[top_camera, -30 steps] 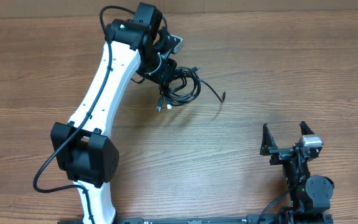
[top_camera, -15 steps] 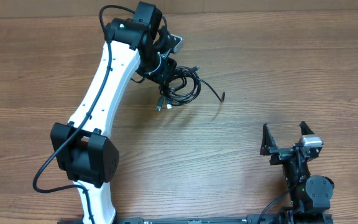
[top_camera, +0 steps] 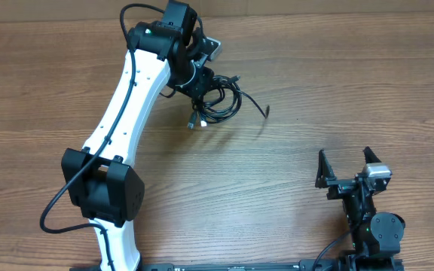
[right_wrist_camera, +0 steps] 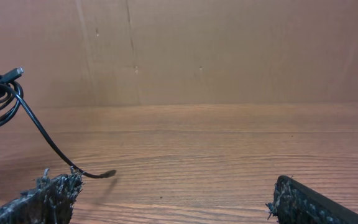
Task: Untangle cables
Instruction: 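Lift the cable coil upward with the left gripper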
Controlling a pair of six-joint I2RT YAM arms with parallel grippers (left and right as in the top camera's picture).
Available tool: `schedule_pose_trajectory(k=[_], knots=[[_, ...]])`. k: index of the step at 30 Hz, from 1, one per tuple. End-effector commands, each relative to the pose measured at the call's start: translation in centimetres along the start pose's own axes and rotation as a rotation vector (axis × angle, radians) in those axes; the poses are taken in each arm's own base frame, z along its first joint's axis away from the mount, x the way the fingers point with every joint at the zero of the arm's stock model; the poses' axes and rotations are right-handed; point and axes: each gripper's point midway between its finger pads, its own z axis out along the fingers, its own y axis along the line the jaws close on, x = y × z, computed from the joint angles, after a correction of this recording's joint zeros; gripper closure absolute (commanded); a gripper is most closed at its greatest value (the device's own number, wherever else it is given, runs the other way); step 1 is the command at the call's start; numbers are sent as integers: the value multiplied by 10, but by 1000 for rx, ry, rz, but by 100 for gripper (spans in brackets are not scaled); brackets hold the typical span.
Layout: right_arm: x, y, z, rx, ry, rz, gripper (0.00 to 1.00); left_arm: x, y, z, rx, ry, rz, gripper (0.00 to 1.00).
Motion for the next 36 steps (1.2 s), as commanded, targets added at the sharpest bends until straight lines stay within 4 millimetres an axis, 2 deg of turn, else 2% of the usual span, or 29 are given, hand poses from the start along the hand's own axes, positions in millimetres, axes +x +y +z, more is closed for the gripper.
schedule_pose_trajectory(k=[1, 10, 16, 23, 32, 36], knots=[[2, -3, 0, 15, -2, 8, 0, -9, 12, -8, -69, -28, 64, 96], [2, -3, 0, 15, -2, 8, 0, -17, 16, -12, -100, -60, 94, 96], [2, -3, 0, 15, -2, 8, 0, -20, 15, -15, -96, -79, -22, 96], [2, -3, 0, 15, -2, 8, 0, -26, 15, -22, -78, -125, -422, 96], [2, -3, 0, 15, -3, 8, 0, -16, 14, -22, -62, -103, -896, 96], [2, -3, 0, 15, -3, 8, 0, -5, 13, -21, -69, -67, -1157, 96]])
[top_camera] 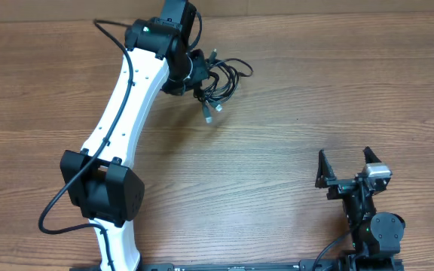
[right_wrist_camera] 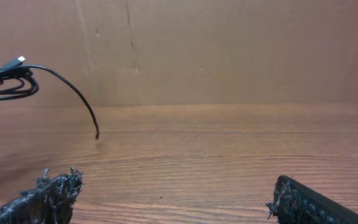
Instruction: Untangle cables
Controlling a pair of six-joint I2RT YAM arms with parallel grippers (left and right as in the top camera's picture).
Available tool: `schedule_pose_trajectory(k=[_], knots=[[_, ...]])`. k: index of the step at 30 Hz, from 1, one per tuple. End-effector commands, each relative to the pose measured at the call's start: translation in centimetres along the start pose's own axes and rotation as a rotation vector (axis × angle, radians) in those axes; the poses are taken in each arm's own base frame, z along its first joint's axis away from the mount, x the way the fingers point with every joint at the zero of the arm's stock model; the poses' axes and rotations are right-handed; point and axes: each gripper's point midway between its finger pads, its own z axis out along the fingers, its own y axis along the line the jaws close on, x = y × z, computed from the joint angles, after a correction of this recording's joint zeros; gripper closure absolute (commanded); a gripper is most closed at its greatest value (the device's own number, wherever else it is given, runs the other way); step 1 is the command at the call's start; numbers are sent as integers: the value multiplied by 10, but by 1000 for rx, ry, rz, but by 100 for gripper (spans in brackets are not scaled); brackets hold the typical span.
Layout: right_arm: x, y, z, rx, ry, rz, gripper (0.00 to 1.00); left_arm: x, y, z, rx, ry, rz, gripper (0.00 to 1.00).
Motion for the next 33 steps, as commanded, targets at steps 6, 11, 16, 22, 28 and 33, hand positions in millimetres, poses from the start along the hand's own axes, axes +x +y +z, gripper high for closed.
schedule_pose_trajectory(k=[6, 11, 16, 22, 28, 33], knots=[[-11, -2, 0, 6, -58, 127, 0, 17, 0, -13, -4, 81, -537, 96], [-28, 16, -4, -104, -74, 409, 0, 19, -2, -13, 3, 92, -579, 96], [-37, 27, -10, -152, -1, 456, 0, 20, -1, -13, -7, 97, -648, 96], [-65, 32, -17, -130, 135, 478, 0, 30, 5, -14, -51, 128, -823, 96], [-84, 64, -15, -261, 375, 541, 0, 46, -5, -17, -39, 234, -915, 96], [-95, 106, -7, -509, 555, 627, 0, 56, -16, -21, -4, 319, -922, 96]])
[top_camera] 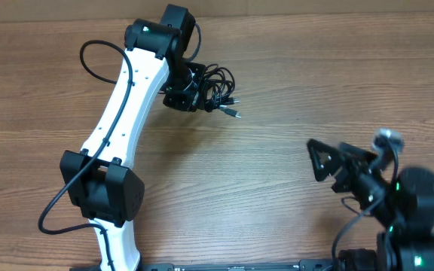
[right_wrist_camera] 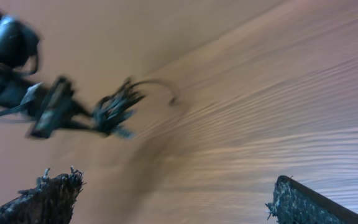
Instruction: Untangle cables
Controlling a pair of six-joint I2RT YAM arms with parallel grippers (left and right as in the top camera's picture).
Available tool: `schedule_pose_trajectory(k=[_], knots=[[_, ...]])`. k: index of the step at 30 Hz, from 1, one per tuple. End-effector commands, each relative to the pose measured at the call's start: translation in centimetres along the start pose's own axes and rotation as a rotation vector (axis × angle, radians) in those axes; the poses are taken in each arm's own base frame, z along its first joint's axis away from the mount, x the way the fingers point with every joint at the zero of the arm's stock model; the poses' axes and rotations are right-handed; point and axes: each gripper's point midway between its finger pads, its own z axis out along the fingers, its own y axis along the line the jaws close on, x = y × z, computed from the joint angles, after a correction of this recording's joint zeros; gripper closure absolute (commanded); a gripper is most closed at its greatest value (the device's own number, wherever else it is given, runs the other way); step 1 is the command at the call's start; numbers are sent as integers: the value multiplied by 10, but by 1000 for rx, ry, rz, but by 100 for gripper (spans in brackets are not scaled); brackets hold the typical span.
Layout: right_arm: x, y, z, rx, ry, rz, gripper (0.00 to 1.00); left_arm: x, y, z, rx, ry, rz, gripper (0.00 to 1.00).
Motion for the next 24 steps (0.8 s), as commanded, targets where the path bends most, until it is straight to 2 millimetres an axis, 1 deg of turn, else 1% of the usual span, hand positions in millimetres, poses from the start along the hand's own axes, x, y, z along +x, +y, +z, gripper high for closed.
schedule_pose_trajectory(k=[1, 2, 4, 5, 6, 7, 8, 9, 11, 13, 18, 24], knots=[[3, 41, 10, -228, 142, 20, 0, 20, -4, -11, 26, 103, -35, 96], [3, 45, 14, -260, 166, 51, 0, 21, -1, -11, 17, 112, -43, 95], [5, 55, 21, -339, 242, 171, 0, 23, 5, -11, -12, 117, -78, 96], [5, 60, 23, -376, 267, 197, 0, 23, 8, -11, -25, 117, -93, 96], [4, 64, 26, -418, 288, 190, 5, 24, 12, -11, -43, 118, -110, 96], [4, 69, 29, -465, 312, 178, 23, 25, 15, -11, -54, 118, -119, 96], [5, 71, 32, -488, 330, 177, 35, 26, 18, -11, -65, 117, -134, 96], [7, 72, 36, -501, 347, 177, 37, 27, 20, -11, -77, 117, -150, 96], [15, 73, 44, -503, 387, 188, 36, 30, 24, -10, -96, 115, -175, 96], [30, 77, 55, -492, 427, 165, 37, 34, 27, -8, -110, 104, -193, 96], [53, 84, 76, -414, 433, 80, 36, 42, 31, -2, -125, 43, -186, 95], [63, 82, 89, -324, 391, 9, 36, 41, 35, 4, -128, -68, -184, 96]])
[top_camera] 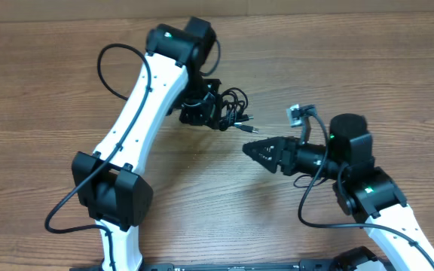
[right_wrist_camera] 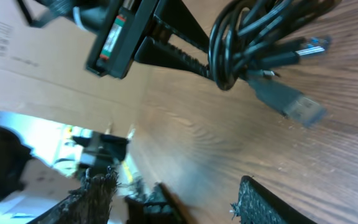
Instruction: Untangle cables
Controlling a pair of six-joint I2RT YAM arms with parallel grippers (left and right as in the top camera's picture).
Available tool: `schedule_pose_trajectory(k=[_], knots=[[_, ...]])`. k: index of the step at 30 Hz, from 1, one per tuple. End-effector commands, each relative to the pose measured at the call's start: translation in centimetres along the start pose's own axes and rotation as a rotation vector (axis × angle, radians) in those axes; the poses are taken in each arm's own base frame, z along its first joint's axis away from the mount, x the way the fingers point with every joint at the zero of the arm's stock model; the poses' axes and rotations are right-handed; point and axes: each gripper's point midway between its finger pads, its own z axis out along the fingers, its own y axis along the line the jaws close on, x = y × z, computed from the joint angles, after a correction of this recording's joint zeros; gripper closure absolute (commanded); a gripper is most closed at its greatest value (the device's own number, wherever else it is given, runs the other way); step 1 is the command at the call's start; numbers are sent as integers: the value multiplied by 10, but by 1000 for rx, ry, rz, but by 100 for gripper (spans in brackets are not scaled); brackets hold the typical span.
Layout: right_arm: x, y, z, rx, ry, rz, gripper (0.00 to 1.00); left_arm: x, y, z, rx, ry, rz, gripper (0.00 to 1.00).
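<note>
A tangled bundle of black cables hangs from my left gripper, which is shut on it above the far middle of the table. USB plugs stick out of the bundle toward the right. My right gripper is open, its fingertips a short way to the right of and nearer than the bundle, pointing left at it. In the right wrist view the cable bundle fills the top, close ahead of the open fingers.
The wooden table lies under both arms. A brown cardboard wall stands behind the table. The left arm's white links stretch from the near left up to the bundle.
My right arm has moved from the near right toward the middle, its open fingertips now just short of the bundle. The left gripper with the bundle has shifted slightly right.
The left gripper held the cable bundle at the far side while the right arm rested open at the near right. The bundle was held a little farther back, then nearer again. The right arm had lifted off its rest, and now points at the bundle.
</note>
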Motion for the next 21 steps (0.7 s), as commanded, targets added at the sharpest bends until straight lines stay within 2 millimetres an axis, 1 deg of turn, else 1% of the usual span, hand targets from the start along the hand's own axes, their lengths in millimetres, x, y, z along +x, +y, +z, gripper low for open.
schedule_pose_trajectory(k=[1, 9, 17, 21], knots=[[-15, -7, 3, 104, -84, -91, 36, -2, -2, -5, 39, -90, -24, 95], [-20, -17, 5, 184, -129, -111, 36, 12, 3, 1, 35, -122, 15, 95], [-18, -30, 12, 212, -103, -107, 37, 32, 9, 9, 26, -115, 53, 96], [-17, -33, 14, 217, -95, -100, 39, 41, 12, 12, 28, -113, 61, 96]])
